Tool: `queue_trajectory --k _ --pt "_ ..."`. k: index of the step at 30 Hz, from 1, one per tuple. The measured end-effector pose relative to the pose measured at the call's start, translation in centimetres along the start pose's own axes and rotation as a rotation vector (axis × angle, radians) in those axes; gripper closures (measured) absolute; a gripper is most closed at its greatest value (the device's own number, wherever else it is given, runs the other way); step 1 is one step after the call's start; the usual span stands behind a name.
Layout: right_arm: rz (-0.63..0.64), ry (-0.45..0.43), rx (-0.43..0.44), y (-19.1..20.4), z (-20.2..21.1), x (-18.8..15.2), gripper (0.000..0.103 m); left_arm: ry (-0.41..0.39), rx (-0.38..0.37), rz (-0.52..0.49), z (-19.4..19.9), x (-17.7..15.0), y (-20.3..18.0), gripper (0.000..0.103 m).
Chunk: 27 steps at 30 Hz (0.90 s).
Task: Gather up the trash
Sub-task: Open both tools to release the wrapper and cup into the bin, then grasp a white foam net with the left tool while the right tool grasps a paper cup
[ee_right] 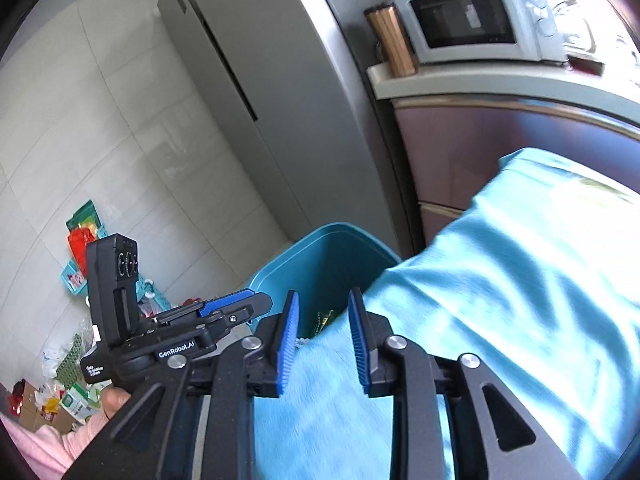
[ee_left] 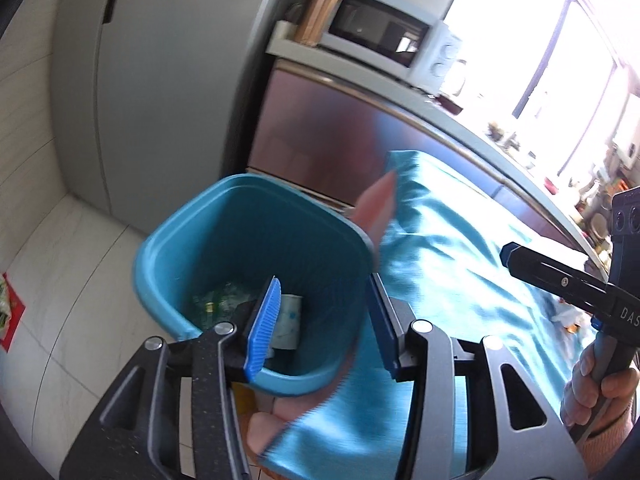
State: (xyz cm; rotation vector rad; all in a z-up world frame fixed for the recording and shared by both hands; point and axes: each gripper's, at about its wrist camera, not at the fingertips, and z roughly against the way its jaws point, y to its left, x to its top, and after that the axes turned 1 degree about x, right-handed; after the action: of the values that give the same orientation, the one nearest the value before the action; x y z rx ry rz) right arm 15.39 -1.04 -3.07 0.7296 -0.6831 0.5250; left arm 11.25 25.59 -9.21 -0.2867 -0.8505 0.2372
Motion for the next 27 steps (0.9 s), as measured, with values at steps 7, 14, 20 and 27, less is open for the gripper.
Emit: queue_trajectory --k 7,14,20,27 --pt "-0.032 -0.098 -0.061 -2.2 6.7 -1.5 0.070 -0.004 -0.108 -0.103 0.3 0.0 -5.6 0.058" --pt "-0.111 -0.193 -0.189 -5.5 13.6 -4.3 0.068 0.017 -0.202 -0.215 -0.6 -0.4 -12.2 0.057" --pt "-0.204 -0.270 -0.305 -8.8 18.9 -7.0 0.067 0.041 -0.263 -0.310 -1.6 -1.3 -17.9 0.057" --pt "-0.295 -0.335 -0.396 -13.1 22.9 -8.6 0.067 0.046 -0.317 -0.432 -3.4 -1.4 -25.1 0.057"
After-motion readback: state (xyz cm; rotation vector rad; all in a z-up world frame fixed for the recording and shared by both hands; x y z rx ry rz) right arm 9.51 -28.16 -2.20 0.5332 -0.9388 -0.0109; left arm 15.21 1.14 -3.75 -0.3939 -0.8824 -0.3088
